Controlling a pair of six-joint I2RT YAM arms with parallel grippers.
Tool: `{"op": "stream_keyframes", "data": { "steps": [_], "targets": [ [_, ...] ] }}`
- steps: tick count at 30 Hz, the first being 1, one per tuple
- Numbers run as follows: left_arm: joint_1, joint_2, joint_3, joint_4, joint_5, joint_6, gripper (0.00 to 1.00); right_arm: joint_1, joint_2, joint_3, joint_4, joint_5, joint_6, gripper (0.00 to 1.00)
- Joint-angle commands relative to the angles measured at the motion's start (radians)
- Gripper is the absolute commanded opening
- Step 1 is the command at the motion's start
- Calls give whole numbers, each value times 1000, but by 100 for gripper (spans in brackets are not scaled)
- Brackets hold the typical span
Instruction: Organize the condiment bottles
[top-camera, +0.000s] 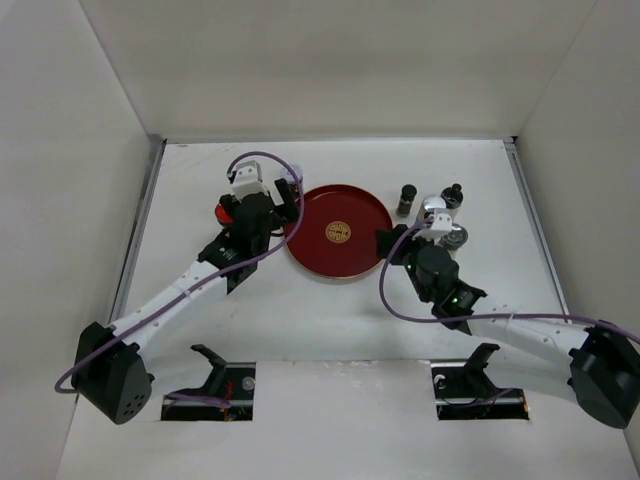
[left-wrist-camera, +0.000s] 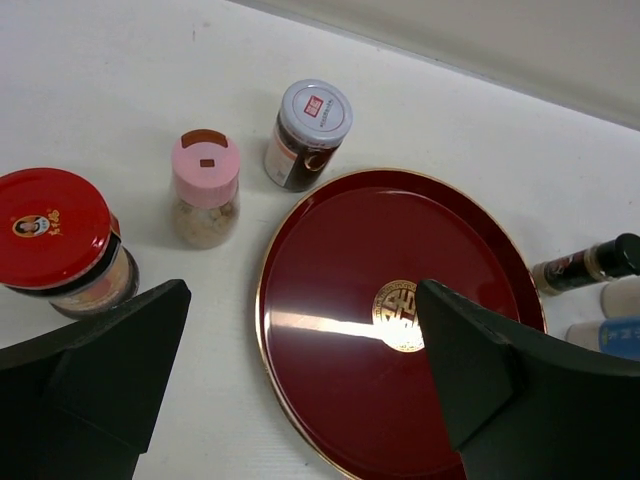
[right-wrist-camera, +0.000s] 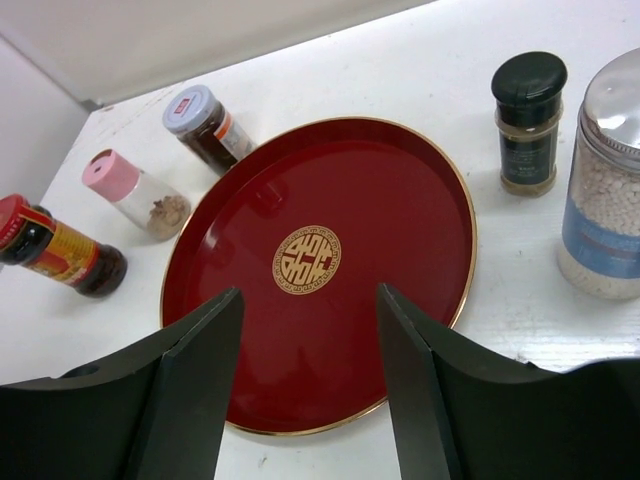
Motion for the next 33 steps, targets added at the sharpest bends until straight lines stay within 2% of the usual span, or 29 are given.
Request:
{"op": "stream_keyframes", "data": {
  "steps": [1, 4, 7, 9, 11, 14, 15, 16, 17, 18, 19, 20, 21, 22, 23, 24, 28, 33],
  "targets": [
    [9, -69, -18, -27, -16, 6, 100, 13, -17, 40, 50, -3, -12, 62],
    [18, -149, -69, -6, -36, 50, 100, 21, -31, 40, 50, -6, -21, 51],
    [29, -239, -116, -29, -140, 81, 100, 33, -22, 55, 28, -27, -24, 20],
    [26, -325, -171, -32, -209, 96, 100, 51, -11, 75, 2, -33, -24, 10],
    [48, -388, -213, -33, -237, 103, 100, 65, 10, 86, -4, -26, -29, 8],
    [94, -454, -247, -46, -205, 98, 99, 70, 33, 95, -3, -35, -30, 13],
    [103, -469, -258, -38, -198, 96, 83, 74, 38, 95, 0, -35, -30, 15],
    [112, -474, -262, -35, -198, 93, 50, 76, 43, 95, 3, -32, -32, 17],
    [121, -464, -256, -44, -200, 93, 37, 76, 47, 95, 5, -30, -35, 18],
    [135, -439, -244, -55, -191, 95, 36, 76, 50, 95, 7, -29, -36, 18],
    [147, -409, -229, -76, -183, 92, 40, 76, 52, 95, 7, -33, -36, 18],
    [152, -381, -218, -93, -184, 84, 49, 76, 49, 95, 5, -35, -36, 18],
    [150, -353, -216, -98, -191, 75, 64, 76, 46, 95, 2, -33, -38, 18],
    [150, -333, -216, -96, -189, 66, 74, 76, 43, 97, -1, -32, -38, 18],
    [161, -297, -213, -90, -180, 55, 84, 76, 43, 98, -3, -32, -41, 19],
    [172, -255, -201, -89, -169, 52, 89, 76, 46, 98, -3, -30, -44, 20],
    [207, -99, -163, -35, -114, 47, 92, 76, 66, 101, 3, -36, -44, 25],
    [255, 47, -114, 37, -59, 50, 92, 78, 79, 107, 0, -36, -53, 26]
  ]
}}
